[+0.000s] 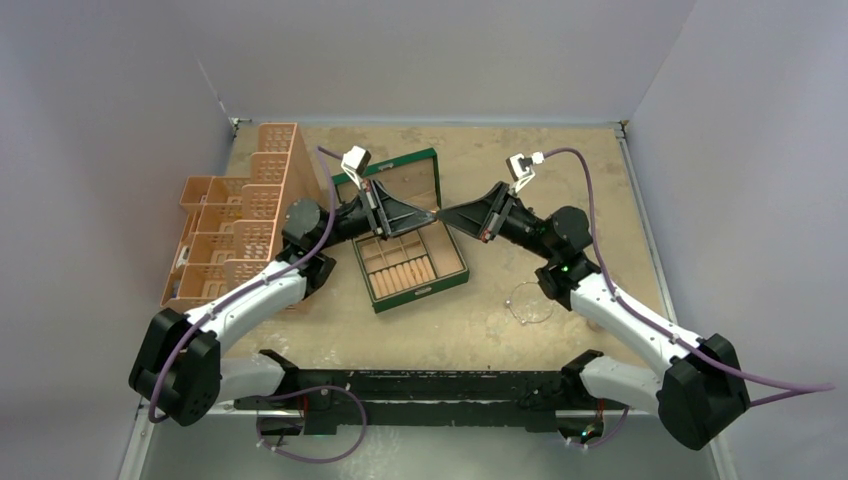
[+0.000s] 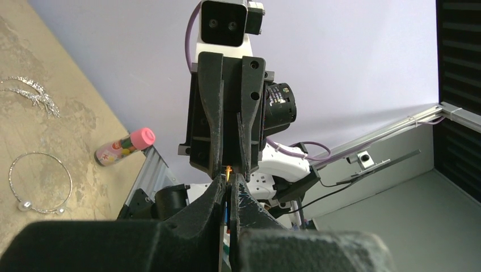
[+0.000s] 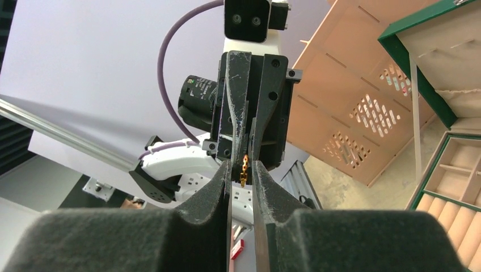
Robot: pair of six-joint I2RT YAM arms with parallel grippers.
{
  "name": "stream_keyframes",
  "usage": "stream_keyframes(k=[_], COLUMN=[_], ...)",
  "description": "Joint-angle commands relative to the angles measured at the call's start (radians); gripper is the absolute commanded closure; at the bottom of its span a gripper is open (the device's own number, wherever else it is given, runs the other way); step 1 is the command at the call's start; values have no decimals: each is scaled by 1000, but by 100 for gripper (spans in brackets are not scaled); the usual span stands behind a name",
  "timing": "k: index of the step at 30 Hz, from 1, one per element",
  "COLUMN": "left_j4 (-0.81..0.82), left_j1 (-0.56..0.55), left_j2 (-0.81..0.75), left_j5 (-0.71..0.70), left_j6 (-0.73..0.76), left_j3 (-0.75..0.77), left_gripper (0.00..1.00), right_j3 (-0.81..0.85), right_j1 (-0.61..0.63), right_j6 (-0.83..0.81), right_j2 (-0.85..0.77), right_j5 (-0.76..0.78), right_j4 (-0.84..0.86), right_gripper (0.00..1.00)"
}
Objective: Organize the mixed jewelry
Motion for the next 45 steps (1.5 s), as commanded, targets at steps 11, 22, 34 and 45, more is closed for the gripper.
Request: stream_keyframes(k=[11,22,34,45], left_j4=[103,142,157,158], left_j1=[-5,-5,-5,-5], left_j2=[-5,17,27,31], left_j5=[-19,-3,8,6], left_j6=[-9,-33,-38,-33], left_j3=[-30,-30,-31,-35], left_gripper=[100,100,100,100], right_j3=[-52,-22,-11,27], right_j1=[5,5,5,11], right_j6=[67,31,21,-37], right_j2=[-51,-34,-7,-13], right_j5=[26,21,28,62], right_j4=[159,95,90,7], right_gripper=[81,78,88,100])
